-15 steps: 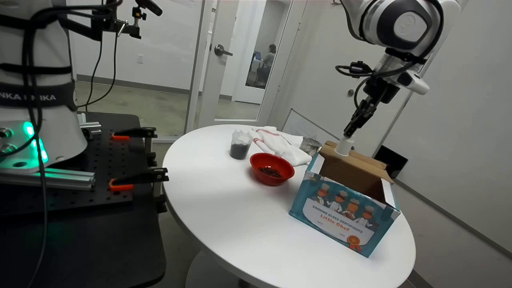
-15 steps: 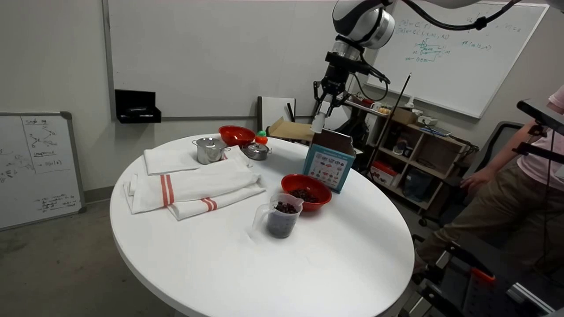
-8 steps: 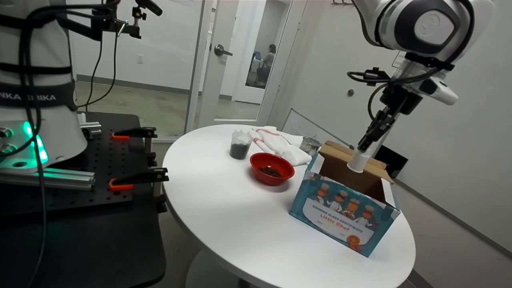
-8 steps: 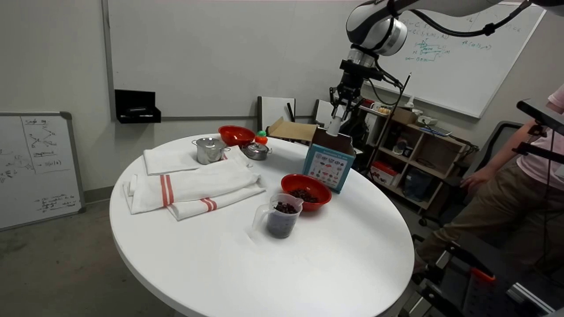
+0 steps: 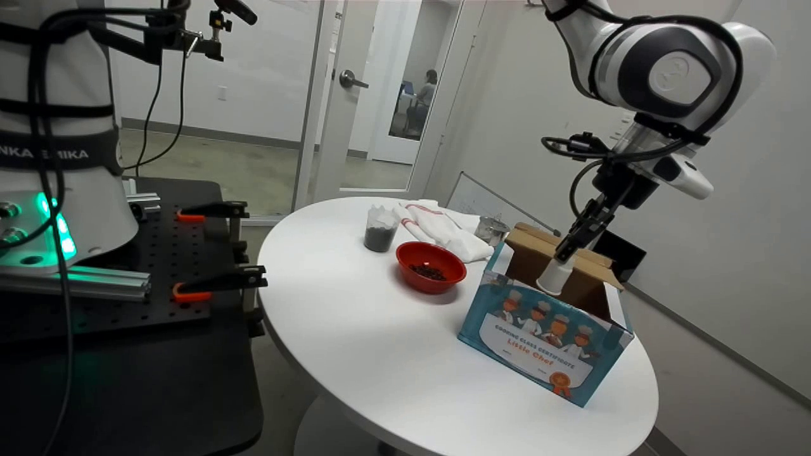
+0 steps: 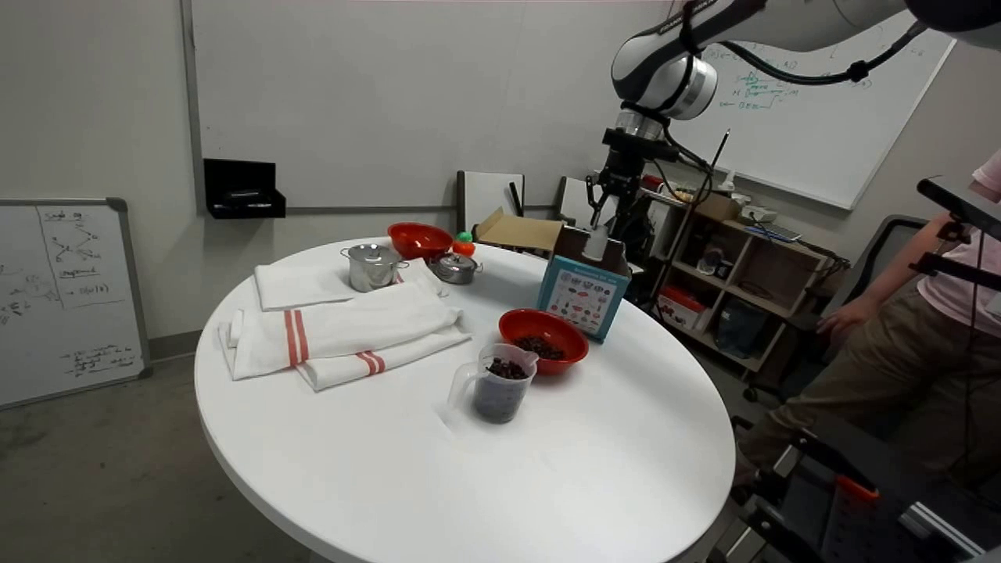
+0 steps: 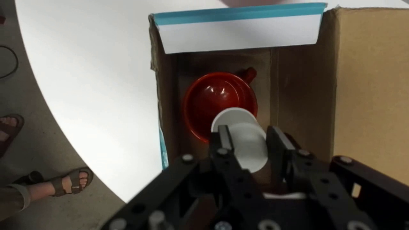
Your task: Use the white bottle to pull the box then put the bottle in the box
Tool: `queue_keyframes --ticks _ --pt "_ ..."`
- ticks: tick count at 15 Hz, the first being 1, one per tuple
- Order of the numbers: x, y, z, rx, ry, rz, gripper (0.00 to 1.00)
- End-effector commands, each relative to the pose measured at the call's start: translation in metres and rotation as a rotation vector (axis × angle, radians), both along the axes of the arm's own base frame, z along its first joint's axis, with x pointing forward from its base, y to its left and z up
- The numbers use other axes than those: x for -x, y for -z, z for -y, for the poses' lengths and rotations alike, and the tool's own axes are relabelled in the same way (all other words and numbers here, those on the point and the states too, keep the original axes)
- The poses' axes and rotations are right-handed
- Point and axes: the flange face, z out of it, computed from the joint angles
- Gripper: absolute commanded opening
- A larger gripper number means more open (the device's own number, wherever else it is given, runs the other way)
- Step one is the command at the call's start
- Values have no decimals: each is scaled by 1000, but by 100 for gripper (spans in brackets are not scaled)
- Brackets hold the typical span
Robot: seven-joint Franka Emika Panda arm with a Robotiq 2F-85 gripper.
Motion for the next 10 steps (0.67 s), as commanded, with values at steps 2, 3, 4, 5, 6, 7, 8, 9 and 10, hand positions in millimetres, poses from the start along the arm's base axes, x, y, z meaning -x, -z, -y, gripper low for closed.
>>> queue_keyframes --ticks 2,3,4,5,6,7,8,9,10 --pt "2 29 0 -23 13 -28 9" --pt "3 35 1 -21 14 -34 9" --pt "4 41 2 -23 16 -42 9" --pt "4 47 2 -24 16 -47 9" --pt "4 53 2 -28 15 -55 9" --pt "4 58 3 -29 12 -54 9" --pt "3 66 4 -24 12 -49 9" --pt "1 73 5 -17 14 -44 9" --pt "0 77 6 -8 13 -30 9"
